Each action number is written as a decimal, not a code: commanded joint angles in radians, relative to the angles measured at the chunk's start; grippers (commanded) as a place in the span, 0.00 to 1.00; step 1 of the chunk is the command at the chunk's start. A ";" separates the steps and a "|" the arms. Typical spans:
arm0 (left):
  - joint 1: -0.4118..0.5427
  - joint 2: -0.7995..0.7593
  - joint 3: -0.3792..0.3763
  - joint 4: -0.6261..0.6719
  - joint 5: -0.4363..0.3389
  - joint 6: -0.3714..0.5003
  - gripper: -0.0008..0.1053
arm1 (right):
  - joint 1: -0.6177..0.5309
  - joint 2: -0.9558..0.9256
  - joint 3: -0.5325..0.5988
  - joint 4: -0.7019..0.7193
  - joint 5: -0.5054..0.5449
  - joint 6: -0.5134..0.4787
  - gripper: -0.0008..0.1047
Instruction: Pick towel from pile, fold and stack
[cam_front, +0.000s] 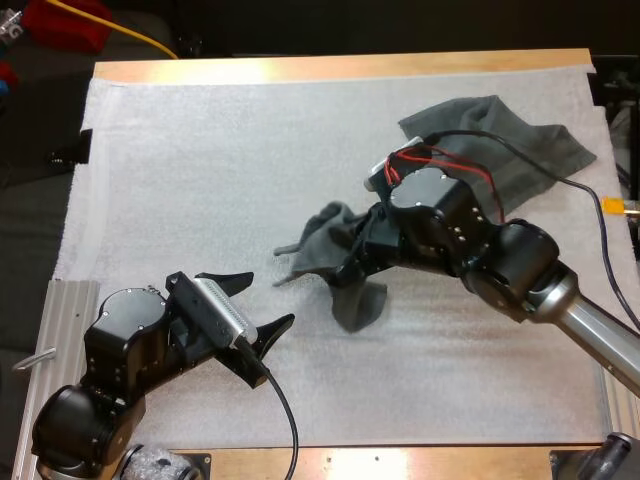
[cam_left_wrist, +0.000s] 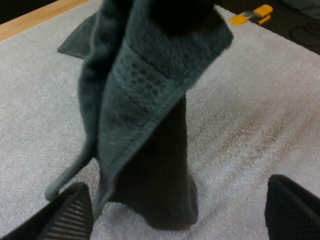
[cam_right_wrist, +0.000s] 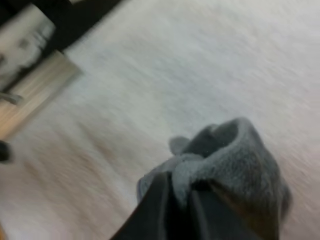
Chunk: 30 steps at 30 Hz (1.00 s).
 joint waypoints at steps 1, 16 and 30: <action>-0.004 0.000 -0.008 -0.010 0.005 -0.002 0.66 | 0.000 0.001 0.000 0.041 0.043 -0.033 0.03; -0.004 0.000 -0.008 -0.010 0.005 -0.002 0.66 | -0.063 0.011 0.222 0.132 0.219 -0.084 0.03; -0.004 0.000 -0.008 -0.009 0.005 -0.002 0.66 | -0.268 0.011 0.351 0.136 0.286 -0.036 0.03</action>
